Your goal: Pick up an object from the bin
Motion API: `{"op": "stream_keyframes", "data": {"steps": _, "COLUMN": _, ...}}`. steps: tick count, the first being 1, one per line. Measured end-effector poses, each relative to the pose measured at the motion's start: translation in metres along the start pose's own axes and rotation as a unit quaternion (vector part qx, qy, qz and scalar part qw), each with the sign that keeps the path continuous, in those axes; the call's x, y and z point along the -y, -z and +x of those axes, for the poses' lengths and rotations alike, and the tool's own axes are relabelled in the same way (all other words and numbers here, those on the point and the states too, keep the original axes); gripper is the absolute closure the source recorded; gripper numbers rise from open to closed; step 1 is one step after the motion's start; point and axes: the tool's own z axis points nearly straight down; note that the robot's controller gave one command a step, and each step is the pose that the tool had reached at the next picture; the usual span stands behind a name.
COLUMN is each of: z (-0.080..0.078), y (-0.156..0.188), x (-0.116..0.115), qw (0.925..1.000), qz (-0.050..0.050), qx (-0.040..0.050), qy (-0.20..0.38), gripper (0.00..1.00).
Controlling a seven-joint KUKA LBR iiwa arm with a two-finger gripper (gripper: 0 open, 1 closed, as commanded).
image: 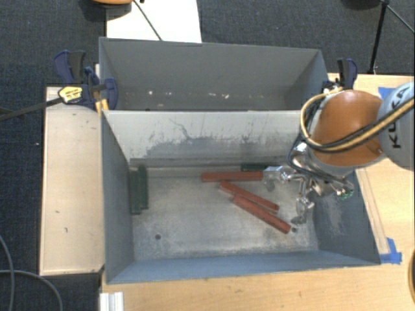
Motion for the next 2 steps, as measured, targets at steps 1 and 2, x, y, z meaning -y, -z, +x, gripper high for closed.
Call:
{"op": "stream_keyframes", "data": {"steps": 1, "z": 0.0121, "y": -0.0278, "x": -0.0987, "qw": 1.0, "qz": -0.003, "qx": -0.0037, "qy": -0.008, "gripper": 1.0}}
{"op": "stream_keyframes", "data": {"steps": 2, "z": 0.0109, "y": -0.0273, "x": -0.0977, "qw": 1.0, "qz": -0.002, "qx": -0.0015, "qy": -0.008, "gripper": 0.0}}
